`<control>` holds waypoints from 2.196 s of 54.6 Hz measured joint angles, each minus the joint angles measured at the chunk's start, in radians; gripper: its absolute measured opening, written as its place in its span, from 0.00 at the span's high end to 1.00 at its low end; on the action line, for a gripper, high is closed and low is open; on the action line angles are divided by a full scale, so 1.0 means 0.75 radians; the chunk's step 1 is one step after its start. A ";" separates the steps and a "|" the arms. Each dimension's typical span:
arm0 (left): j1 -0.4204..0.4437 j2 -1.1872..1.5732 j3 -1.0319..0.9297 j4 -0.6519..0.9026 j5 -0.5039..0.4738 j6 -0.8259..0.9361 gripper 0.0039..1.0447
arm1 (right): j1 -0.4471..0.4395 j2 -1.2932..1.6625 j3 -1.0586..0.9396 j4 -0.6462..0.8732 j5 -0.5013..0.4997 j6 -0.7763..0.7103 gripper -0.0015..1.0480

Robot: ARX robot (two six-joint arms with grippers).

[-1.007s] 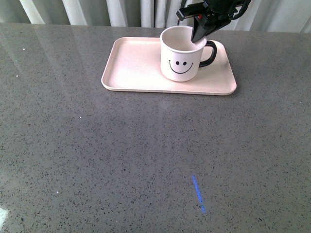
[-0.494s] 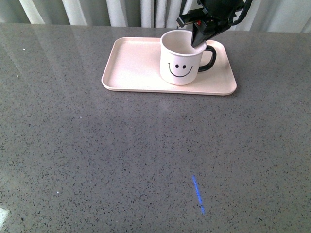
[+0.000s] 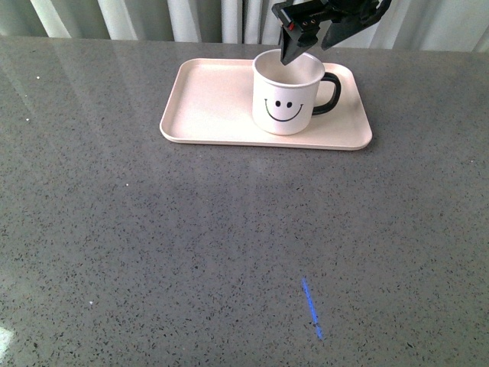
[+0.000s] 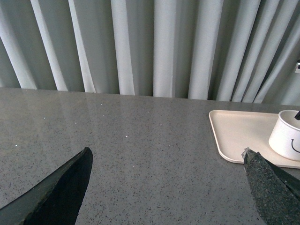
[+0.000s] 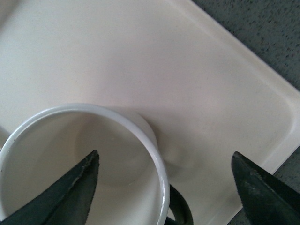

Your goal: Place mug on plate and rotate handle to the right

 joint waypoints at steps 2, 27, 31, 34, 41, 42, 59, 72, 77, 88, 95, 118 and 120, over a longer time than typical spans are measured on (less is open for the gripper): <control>-0.001 0.000 0.000 0.000 0.000 0.000 0.09 | -0.003 -0.012 -0.018 0.027 -0.001 -0.003 0.12; 0.000 0.000 0.000 0.000 0.001 0.000 0.09 | -0.023 -0.545 -0.787 0.988 0.167 0.078 0.20; 0.000 0.000 0.000 0.000 -0.001 -0.001 0.09 | -0.025 -0.656 -1.098 1.432 0.283 0.240 0.30; 0.000 0.000 0.000 0.000 -0.001 0.000 0.09 | -0.036 -0.774 -1.442 1.906 0.299 0.354 0.41; 0.000 0.000 0.000 0.000 0.000 0.000 0.09 | -0.065 -1.044 -1.998 2.394 0.281 0.457 0.68; 0.000 0.000 0.000 0.000 0.000 0.000 0.09 | -0.072 -1.087 -2.075 2.429 0.280 0.465 0.73; 0.000 0.000 0.000 0.000 0.000 0.000 0.09 | -0.109 -1.440 -2.671 2.604 0.239 0.484 0.98; 0.000 0.000 0.000 0.000 0.000 0.000 0.09 | -0.173 -1.662 -2.917 2.618 0.178 0.484 0.98; 0.000 0.000 0.000 0.000 0.000 0.000 0.09 | -0.173 -1.773 -3.006 2.599 0.176 0.485 0.98; 0.000 0.000 0.000 0.000 0.000 0.000 0.09 | -0.173 -1.889 -3.155 2.623 0.175 0.484 0.98; -0.001 0.000 0.000 0.000 0.000 0.000 0.09 | -0.173 -2.007 -3.202 2.548 0.174 0.484 0.98; 0.000 0.000 0.000 0.000 0.000 0.000 0.09 | -0.173 -2.469 -3.290 2.184 0.175 0.484 0.98; -0.001 0.000 0.000 0.000 0.000 0.000 0.09 | -0.173 -2.521 -3.290 2.140 0.175 0.484 0.98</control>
